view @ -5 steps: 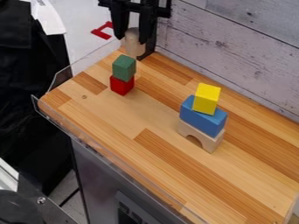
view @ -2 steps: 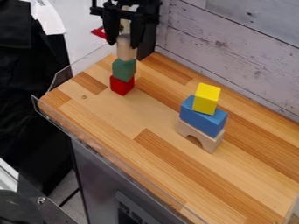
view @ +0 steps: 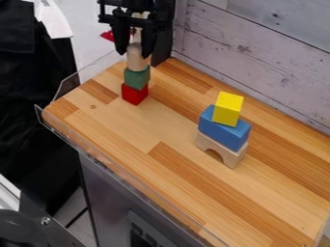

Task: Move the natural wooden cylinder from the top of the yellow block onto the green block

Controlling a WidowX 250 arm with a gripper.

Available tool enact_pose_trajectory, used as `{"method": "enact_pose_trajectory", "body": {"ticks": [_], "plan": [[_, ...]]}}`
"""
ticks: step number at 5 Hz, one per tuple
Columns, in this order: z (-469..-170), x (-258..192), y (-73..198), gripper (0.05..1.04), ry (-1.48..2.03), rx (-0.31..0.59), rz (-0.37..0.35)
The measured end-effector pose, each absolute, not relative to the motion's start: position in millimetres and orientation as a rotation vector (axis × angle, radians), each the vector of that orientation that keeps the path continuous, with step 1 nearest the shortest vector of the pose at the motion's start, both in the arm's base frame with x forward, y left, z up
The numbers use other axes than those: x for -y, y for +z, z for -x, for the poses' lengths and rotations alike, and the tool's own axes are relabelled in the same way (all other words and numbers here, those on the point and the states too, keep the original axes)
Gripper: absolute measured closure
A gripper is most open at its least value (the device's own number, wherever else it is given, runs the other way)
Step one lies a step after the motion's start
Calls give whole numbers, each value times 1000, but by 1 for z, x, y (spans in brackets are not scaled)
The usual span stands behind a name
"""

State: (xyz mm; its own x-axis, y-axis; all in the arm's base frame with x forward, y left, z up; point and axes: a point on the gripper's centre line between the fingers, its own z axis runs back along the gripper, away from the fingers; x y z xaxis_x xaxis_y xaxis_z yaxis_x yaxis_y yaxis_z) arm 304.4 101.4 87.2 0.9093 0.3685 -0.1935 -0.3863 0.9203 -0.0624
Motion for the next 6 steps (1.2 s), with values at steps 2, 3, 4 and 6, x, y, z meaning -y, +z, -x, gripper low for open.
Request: {"method": "enact_pose_trajectory", "body": {"ticks": [2,3,4,6], "plan": [[-306,-106,82,563,394,-187,102],[-307,-107,82,453,396,-183,99],[-307,-105,83,161,392,-189,100],[-303,-105,107,85,404,-162,73]]}}
